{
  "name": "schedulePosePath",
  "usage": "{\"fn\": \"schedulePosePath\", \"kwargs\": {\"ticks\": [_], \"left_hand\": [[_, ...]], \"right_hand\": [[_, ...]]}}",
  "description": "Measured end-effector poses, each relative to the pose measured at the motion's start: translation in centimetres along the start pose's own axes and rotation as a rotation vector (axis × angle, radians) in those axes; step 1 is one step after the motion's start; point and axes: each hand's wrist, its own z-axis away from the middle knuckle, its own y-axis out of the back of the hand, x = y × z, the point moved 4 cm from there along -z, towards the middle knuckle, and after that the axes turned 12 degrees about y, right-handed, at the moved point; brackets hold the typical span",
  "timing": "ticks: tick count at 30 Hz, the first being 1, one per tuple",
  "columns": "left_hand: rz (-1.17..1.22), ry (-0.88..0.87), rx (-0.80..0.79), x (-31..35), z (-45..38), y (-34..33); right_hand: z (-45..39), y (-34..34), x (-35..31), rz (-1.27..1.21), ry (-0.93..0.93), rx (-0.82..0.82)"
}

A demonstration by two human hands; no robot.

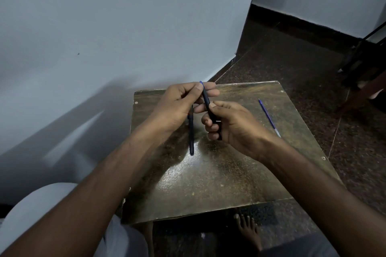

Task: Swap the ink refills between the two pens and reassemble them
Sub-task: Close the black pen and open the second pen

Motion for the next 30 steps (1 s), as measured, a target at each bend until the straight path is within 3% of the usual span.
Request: {"fn": "schedulePosePath", "kwargs": {"ticks": [5,8,16,23,30], "left_hand": [[0.226,0.002,-0.098,0.1,0.2,-0.1],[0.163,-0.068,-0.018,0.3,0.2,0.3],[0.12,-0.062,0.102,-0.8,0.2,-0.6],[0.129,-0.036,0.095,-0.8,0.0,-0.1],[0.181,-0.045,0.069,-0.1,0.2,-0.4]], "right_hand": [[0.4,-0.4,-0.4,0.034,0.079,-0.121],[0.5,0.3,-0.5,0.12,0.118,-0.154],[0.5,1.5,-0.8,0.546,0.25,0.065],[0.5,1.7,-1.2,0.319,0.112,-0.078],[0.2,2.1,-1.4,0.192,0.058,-0.02]]}}
